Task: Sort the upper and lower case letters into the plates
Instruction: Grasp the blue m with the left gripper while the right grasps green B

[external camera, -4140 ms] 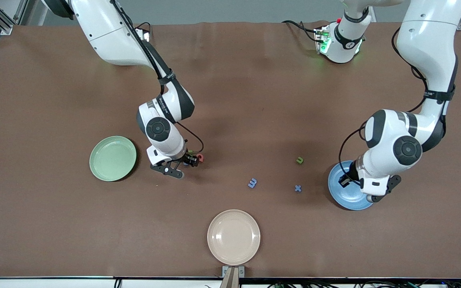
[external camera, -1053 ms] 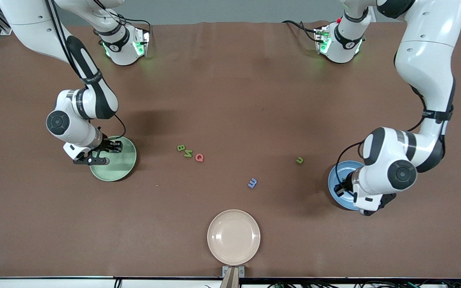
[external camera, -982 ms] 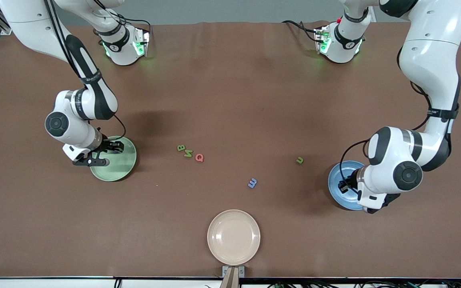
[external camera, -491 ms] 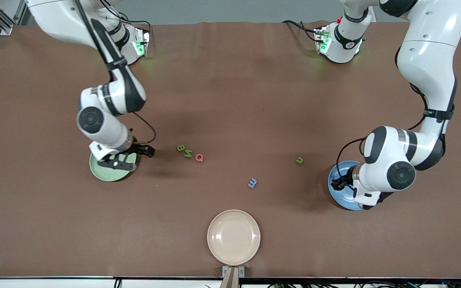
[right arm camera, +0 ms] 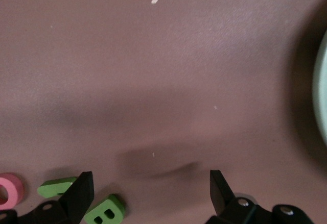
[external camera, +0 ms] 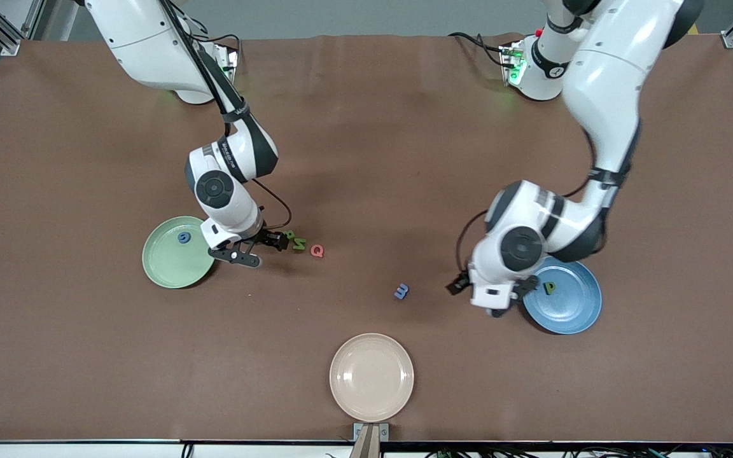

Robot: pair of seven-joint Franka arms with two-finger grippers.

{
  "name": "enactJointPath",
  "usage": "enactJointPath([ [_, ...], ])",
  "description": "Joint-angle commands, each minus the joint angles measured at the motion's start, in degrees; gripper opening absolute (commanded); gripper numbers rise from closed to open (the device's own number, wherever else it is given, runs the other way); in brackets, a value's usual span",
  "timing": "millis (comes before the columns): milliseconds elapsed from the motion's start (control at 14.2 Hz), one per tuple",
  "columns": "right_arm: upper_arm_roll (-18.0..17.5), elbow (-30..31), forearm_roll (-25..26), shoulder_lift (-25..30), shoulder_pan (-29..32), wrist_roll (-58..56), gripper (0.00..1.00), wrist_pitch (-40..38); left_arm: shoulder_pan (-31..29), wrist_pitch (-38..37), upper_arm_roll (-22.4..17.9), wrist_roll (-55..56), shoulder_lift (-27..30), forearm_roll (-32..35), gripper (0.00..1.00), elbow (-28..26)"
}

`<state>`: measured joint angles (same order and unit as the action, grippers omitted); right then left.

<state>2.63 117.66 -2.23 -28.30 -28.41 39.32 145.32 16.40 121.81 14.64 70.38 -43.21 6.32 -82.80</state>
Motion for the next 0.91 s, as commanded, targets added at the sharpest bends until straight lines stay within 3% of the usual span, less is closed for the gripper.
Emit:
enactJointPath([
  [0, 0.6, 0.8, 0.5, 0.8, -1.4, 2.1, 1.00, -0.2, 3.4, 3.6, -0.6, 7.3, -4.6, -1.0, 1.00, 3.7],
  [351, 0.8, 1.8, 1.2, -1.0, -1.6, 2.1, 1.00, 3.6, 8.2, 4.3, -1.3, 12.7, -8.5, -0.9, 1.00, 11.7],
  [632, 0.8, 2.3, 1.2, -1.6, -1.8, 3.1, 1.00, 4.2, 12.9, 4.4, -5.9, 14.1, -13.6, -1.0, 1.00, 18.0],
  [842, 0.8, 3.2, 1.1, -1.4, -3.0, 10.4, 0.97, 4.1, 15.9, 4.4, -9.2, 14.3, -17.6, -1.0, 1.00, 23.9],
])
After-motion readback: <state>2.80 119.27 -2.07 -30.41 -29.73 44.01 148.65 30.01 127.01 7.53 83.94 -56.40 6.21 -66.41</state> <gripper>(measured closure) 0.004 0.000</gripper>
